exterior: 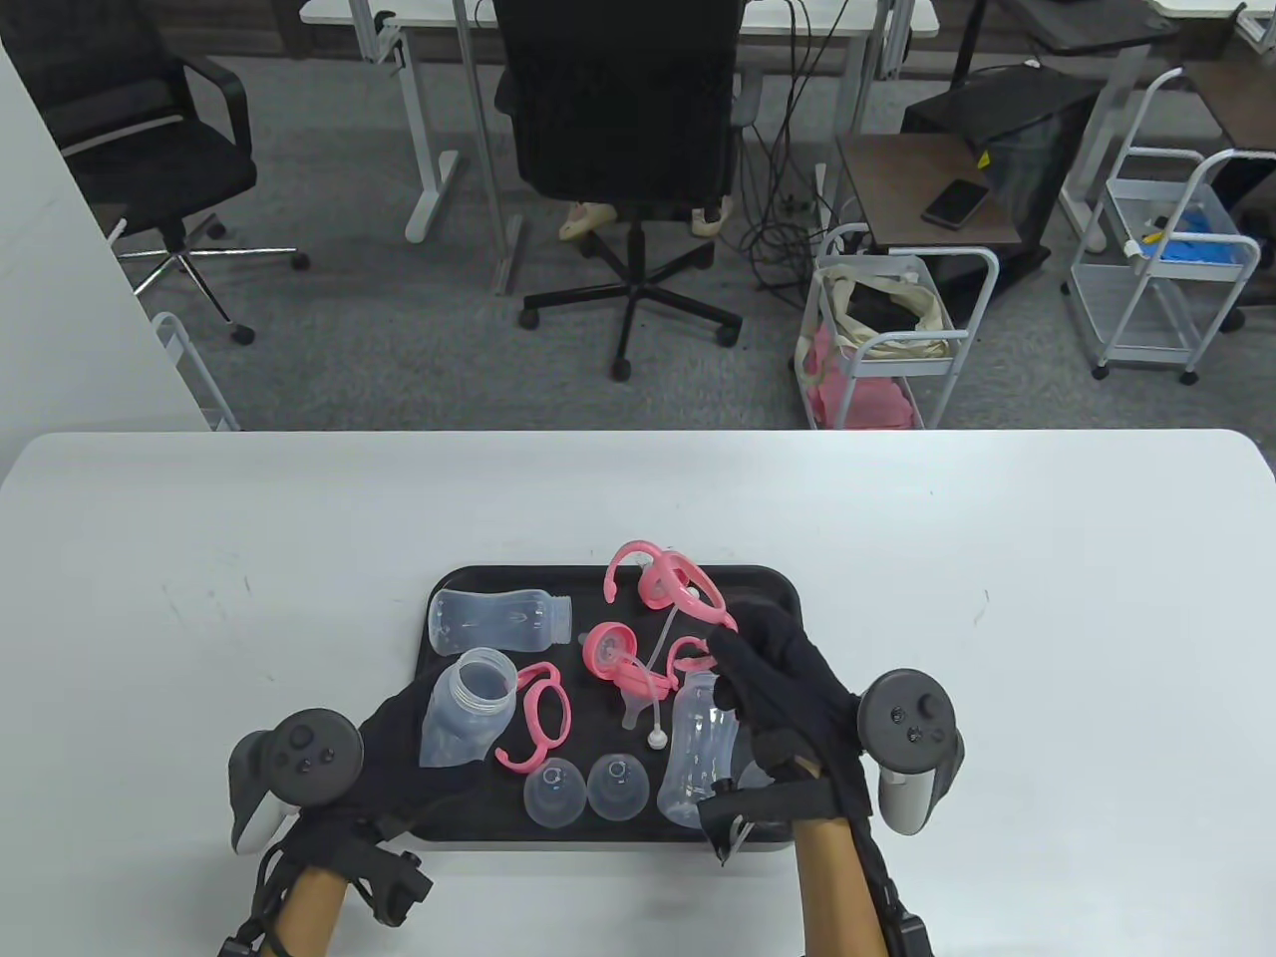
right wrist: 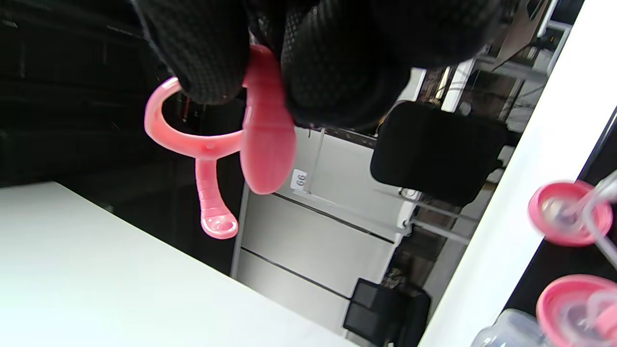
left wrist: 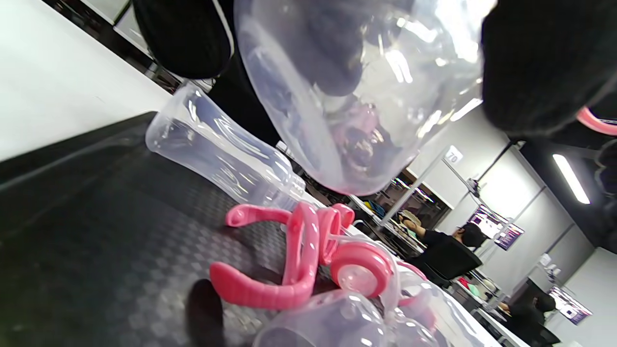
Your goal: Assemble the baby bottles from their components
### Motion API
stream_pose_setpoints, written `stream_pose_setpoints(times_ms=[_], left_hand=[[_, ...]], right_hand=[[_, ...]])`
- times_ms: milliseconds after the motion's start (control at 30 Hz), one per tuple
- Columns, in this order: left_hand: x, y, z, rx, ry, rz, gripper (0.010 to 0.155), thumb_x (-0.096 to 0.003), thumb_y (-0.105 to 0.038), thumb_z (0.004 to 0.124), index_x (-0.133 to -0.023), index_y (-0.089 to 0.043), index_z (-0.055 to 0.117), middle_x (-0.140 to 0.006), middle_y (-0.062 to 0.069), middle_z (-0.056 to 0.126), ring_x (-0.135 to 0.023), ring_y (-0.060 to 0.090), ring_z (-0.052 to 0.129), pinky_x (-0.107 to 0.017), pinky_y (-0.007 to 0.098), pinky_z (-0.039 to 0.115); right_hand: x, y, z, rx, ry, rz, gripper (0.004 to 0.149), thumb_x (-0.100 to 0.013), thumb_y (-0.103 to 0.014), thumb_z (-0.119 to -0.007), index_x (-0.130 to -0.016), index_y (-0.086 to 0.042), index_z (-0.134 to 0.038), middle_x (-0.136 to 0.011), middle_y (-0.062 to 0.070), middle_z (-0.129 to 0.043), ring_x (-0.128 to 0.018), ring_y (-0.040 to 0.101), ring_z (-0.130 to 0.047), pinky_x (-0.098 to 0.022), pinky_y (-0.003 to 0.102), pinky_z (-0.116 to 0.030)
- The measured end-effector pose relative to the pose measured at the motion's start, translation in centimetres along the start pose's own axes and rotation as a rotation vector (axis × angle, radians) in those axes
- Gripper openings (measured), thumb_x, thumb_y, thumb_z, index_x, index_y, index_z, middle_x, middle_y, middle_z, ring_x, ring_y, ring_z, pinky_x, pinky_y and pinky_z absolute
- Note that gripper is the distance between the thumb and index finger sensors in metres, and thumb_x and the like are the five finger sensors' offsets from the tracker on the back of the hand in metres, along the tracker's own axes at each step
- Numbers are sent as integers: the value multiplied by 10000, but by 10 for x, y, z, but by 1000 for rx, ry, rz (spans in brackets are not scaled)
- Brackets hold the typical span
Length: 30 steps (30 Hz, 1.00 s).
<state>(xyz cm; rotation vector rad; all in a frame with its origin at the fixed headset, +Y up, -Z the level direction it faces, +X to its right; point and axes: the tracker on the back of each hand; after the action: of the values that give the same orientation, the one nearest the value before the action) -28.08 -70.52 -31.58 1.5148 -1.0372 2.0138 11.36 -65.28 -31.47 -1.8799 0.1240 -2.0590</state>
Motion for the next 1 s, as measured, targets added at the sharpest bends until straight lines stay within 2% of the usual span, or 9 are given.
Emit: stream_pose_setpoints(times_ms=[200,233,400,700,1000], left_hand=[[-1,-4,3,3,45,48,958,-358,-726,892,-1153,-392,476,-1111,-56,750,-1008,236,844,-722,516,728],[-2,-5,5,7,58,55,959,-354,-731,891,-1152,-387,485,-1104,-55,759,-999,231,853,-720,510,731],[-5,-11,15,-16,118,80,962,-344,-761,875,-1150,-375,518,-1078,-69,787,-962,219,868,-705,488,744],[-7,-20,25,34,166,129,963,-339,-779,861,-1149,-384,521,-1074,-81,785,-953,211,858,-705,483,740],[-8,-18,28,125,192,134,964,-343,-779,856,-1152,-385,511,-1081,-80,775,-958,213,849,-710,487,735]], right_hand=[[10,30,-20,-87,-25,32,452,-561,-439,-846,-923,-177,-778,-758,46,-922,-469,158,-983,-350,296,-872],[11,35,-24,-105,-62,6,450,-558,-438,-849,-919,-177,-782,-756,46,-925,-470,161,-983,-348,298,-873],[17,39,-36,-157,-120,11,447,-563,-437,-841,-931,-193,-768,-784,36,-916,-501,166,-981,-373,307,-870],[20,36,-52,-100,-259,46,448,-543,-430,-861,-915,-191,-794,-775,39,-937,-498,180,-993,-368,324,-875],[26,35,-73,86,-370,99,447,-530,-418,-873,-907,-186,-809,-772,47,-948,-497,191,-1004,-365,338,-879]])
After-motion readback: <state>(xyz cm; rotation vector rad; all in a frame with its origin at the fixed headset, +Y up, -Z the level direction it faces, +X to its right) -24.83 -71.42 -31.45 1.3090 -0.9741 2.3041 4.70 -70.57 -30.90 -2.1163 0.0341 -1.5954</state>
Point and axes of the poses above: the tracker on the back of each hand, its own y axis roughly to the little-finger side, its own x axis roughly from the fingertips to the wrist, z = x × y
